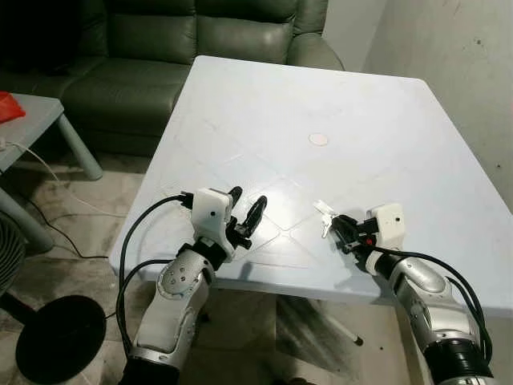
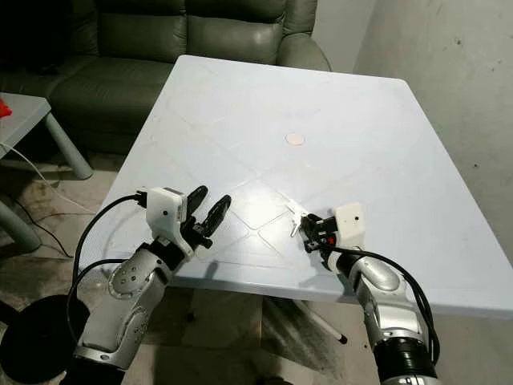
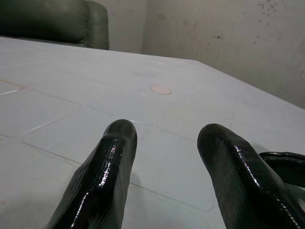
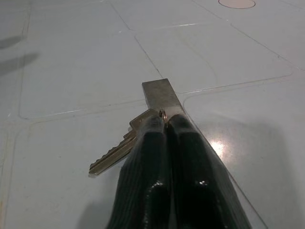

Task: Hang keys on a hook

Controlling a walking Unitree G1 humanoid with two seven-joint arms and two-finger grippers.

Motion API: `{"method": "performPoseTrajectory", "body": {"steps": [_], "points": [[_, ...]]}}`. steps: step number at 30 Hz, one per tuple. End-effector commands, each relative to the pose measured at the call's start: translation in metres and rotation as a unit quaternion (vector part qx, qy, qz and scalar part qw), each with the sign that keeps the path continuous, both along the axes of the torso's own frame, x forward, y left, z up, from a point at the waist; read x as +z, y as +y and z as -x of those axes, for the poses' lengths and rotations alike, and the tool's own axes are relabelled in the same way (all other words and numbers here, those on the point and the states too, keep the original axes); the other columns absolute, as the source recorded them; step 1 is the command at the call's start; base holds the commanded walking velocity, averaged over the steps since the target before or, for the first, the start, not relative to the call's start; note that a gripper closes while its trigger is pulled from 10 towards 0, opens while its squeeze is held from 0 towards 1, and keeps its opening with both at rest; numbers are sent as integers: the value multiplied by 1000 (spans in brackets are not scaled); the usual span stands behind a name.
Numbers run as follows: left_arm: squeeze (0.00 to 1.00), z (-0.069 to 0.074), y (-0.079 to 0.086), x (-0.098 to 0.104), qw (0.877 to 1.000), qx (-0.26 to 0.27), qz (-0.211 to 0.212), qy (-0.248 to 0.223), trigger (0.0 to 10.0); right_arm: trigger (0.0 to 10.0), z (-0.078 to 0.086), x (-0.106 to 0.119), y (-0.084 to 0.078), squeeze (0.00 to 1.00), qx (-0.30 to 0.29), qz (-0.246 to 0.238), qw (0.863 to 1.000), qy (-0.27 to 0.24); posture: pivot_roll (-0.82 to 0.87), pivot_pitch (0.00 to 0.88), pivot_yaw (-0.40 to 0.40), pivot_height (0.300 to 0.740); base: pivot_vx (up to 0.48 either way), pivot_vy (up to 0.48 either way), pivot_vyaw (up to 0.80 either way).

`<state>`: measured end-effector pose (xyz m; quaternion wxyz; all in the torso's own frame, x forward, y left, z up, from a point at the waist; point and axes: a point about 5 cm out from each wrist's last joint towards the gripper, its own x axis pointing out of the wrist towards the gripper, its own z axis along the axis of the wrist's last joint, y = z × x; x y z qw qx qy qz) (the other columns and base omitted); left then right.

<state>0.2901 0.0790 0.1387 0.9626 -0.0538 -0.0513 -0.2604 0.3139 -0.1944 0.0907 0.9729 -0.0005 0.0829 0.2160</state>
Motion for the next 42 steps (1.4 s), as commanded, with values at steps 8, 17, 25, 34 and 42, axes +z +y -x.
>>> {"method": "performPoseTrajectory", "body": {"steps": [8, 17, 25, 34, 42], "points": [[0, -3, -1, 4, 1000, 2, 0, -7, 10000, 0, 0, 5, -3, 0, 1, -7, 1000, -10, -103, 93, -69, 724, 0, 0, 0], [0, -24, 21, 24, 999, 43, 21, -26, 10000, 10000, -10, 46, 5, 0, -35, -167, 981, -95, -105, 66, -56, 724, 0, 0, 0], [0, -42, 47, 56, 993, 86, 52, -58, 10000, 10000, -11, 79, 6, 0, -72, -240, 957, -146, -114, 34, -43, 724, 0, 0, 0], [0, -51, 61, 52, 992, 117, 36, -40, 10000, 10000, -9, 54, 5, 0, -95, 60, 990, -83, -128, 26, -31, 724, 0, 0, 0], [0, -52, 54, 56, 992, 105, 43, -45, 10000, 10000, 5, 74, -15, 0, 85, 350, 929, -86, -147, 15, -40, 724, 0, 0, 0]]}}
